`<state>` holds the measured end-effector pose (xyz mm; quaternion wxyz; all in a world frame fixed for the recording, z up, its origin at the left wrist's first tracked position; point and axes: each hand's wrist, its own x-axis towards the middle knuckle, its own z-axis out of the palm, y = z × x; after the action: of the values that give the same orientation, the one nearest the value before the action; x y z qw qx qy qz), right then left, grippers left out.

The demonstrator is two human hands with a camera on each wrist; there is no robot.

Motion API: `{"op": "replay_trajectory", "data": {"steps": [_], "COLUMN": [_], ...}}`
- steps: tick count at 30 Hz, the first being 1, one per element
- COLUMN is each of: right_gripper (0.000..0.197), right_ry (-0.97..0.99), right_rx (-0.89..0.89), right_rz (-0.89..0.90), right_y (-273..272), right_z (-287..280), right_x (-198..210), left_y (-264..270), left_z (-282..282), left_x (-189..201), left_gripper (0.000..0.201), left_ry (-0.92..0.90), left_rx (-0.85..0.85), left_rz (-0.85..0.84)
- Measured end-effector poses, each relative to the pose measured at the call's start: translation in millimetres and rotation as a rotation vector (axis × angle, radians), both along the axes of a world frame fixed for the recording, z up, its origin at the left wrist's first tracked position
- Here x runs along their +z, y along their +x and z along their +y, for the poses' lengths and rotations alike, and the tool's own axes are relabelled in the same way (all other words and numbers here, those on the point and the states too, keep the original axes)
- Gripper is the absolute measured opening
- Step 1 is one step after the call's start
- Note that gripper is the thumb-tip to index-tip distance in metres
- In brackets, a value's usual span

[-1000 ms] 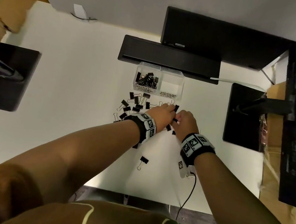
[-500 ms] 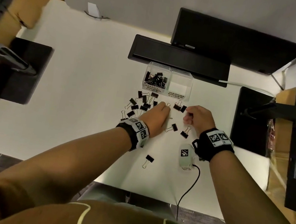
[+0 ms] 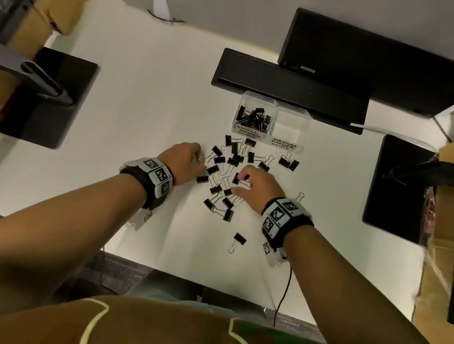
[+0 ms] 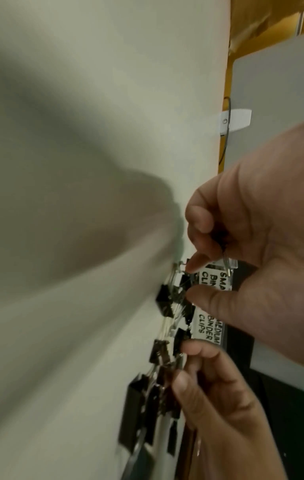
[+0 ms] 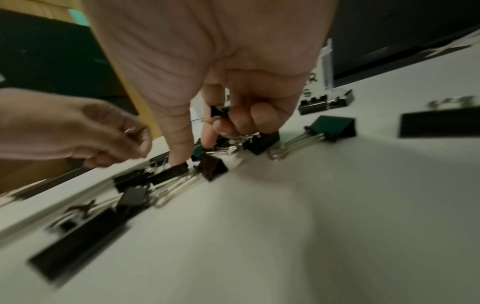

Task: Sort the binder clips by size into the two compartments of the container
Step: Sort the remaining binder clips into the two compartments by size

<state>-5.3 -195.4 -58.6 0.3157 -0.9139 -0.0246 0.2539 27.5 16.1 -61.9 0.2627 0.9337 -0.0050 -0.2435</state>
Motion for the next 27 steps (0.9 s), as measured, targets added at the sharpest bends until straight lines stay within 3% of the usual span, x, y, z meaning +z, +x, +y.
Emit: {"op": "replay_trajectory", "data": {"steps": [6,13,19,25,27], "right_gripper": [0.015,0.014,0.018,0.027,0.025], "right_ry": [0.002,0.007,-0.031,-0.214,-0.230], "right_rx": [-0.158,0.112,0.049,0.349,0.326], "right_rz": [-0.056,0.088,0.075,0.169,0.168], "right_y": [1,-39,-44,-68,-67], "right_z": [-20,12,-9,-15,-21], "right_x": [5,6,5,5,1], "left_y": [-7,-9,-25,-24,-22], "left_z": [-7,-14,-9,-18,-23], "left_x": [-15,-6,-7,-11,-8], "left_gripper": [0.020,0.017,0.031,0.029,0.025], "left_ry": [-0.012,-0.051,0.071,0.054,0.020], "left_rx": [-0.063,-0.127,-0.507,-0.472,-0.442], "left_rz": [0.011,-0.049,0.067,0.032,0.026]}}
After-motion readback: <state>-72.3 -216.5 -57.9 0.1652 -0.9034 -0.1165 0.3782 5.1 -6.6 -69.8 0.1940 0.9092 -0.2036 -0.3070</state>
